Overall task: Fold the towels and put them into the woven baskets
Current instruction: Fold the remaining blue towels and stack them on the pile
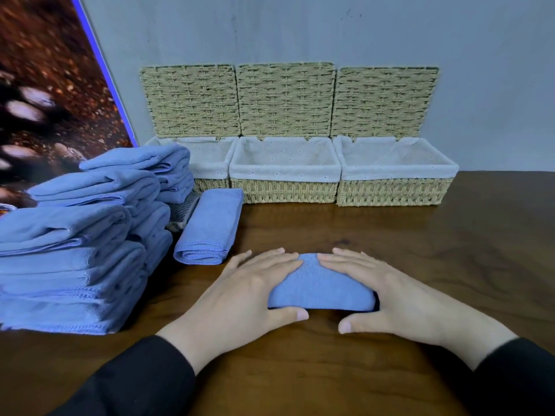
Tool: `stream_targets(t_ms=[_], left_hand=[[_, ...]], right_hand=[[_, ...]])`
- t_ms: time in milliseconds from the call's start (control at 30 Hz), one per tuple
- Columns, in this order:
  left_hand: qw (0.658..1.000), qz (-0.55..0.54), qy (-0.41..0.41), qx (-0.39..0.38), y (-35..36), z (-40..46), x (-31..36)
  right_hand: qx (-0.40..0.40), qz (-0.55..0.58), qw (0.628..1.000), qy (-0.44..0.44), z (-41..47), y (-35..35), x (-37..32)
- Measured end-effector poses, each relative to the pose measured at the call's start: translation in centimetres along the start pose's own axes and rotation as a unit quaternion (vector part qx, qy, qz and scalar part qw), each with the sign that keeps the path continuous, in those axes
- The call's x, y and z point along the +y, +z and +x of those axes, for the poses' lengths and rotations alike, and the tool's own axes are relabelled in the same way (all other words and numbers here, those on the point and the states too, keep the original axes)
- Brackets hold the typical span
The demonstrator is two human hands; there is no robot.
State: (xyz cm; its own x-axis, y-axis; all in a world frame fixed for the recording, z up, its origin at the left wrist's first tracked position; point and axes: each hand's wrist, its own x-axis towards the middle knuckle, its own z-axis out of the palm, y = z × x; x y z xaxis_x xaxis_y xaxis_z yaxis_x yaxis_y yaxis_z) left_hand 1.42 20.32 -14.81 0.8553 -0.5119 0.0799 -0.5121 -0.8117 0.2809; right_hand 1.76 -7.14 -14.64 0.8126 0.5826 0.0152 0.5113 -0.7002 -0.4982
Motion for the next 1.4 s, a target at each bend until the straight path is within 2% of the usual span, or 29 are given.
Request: stream_targets(t_ms=[100,167,267,333,433,533,567,667,767,800,867,933,1033,1167,1267,1400], left_hand=[[1.000,-0.002,-0.003,0.014,0.1,-0.1,-0.3],[0.999,-0.015,0.005,0.030,-0.1,-0.2,-0.3],[0.995,-0.088,-0.022,0.052,-0.2,-0.2,0.4],[0.979,-0.177,-0.057,0.082,-0.2,0.0,0.8],[0.932,-0.321,-0.105,0.133,-0.3,0.6,1.3],[0.868,-0.449,-0.141,0.158,-0.2,1.5,1.9],[0.845,-0.485,-0.152,0.165,-0.2,1.8,2.2],[0.786,-0.559,-0.181,0.193,0.1,2.5,3.0],[0.727,-0.619,-0.198,0.220,0.5,3.3,3.4],[0.709,-0.635,-0.201,0.231,0.6,3.6,3.6],[0.684,-0.655,-0.202,0.250,0.9,4.1,4.1],[0.688,-0.651,-0.194,0.256,1.2,4.6,4.7],[0.744,-0.593,-0.164,0.260,1.5,5.1,5.4],[0.828,-0.485,-0.112,0.259,1.5,5.5,5.4],[0.872,-0.380,-0.104,0.290,1.8,6.8,4.4],[0.924,-0.210,-0.058,0.315,2.3,10.0,3.2]], right_hand=[[0.004,0.027,1.000,0.016,-0.2,-0.3,0.1],[0.042,0.063,0.996,0.040,-0.3,-0.3,0.1],[0.121,0.147,0.979,0.072,-0.5,-0.2,-0.1],[0.168,0.206,0.961,0.078,-0.3,-0.1,-0.4],[0.245,0.352,0.900,0.084,0.6,0.0,-1.3],[0.289,0.434,0.845,0.117,1.5,0.0,-2.1],[0.288,0.472,0.824,0.127,1.6,0.1,-2.3],[0.248,0.626,0.727,0.129,1.8,0.1,-2.5],[0.218,0.720,0.650,0.113,1.8,0.0,-2.6],[0.206,0.739,0.633,0.107,1.9,0.1,-2.7],[0.183,0.750,0.628,0.094,2.1,0.3,-3.2],[0.189,0.740,0.638,0.100,2.5,0.7,-3.8],[0.248,0.710,0.648,0.123,2.8,0.7,-3.6],[0.331,0.576,0.735,0.134,2.5,-1.1,-1.9],[0.402,0.475,0.770,0.141,2.4,-3.4,0.3],[0.475,0.272,0.818,0.178,2.8,-5.7,4.7]])
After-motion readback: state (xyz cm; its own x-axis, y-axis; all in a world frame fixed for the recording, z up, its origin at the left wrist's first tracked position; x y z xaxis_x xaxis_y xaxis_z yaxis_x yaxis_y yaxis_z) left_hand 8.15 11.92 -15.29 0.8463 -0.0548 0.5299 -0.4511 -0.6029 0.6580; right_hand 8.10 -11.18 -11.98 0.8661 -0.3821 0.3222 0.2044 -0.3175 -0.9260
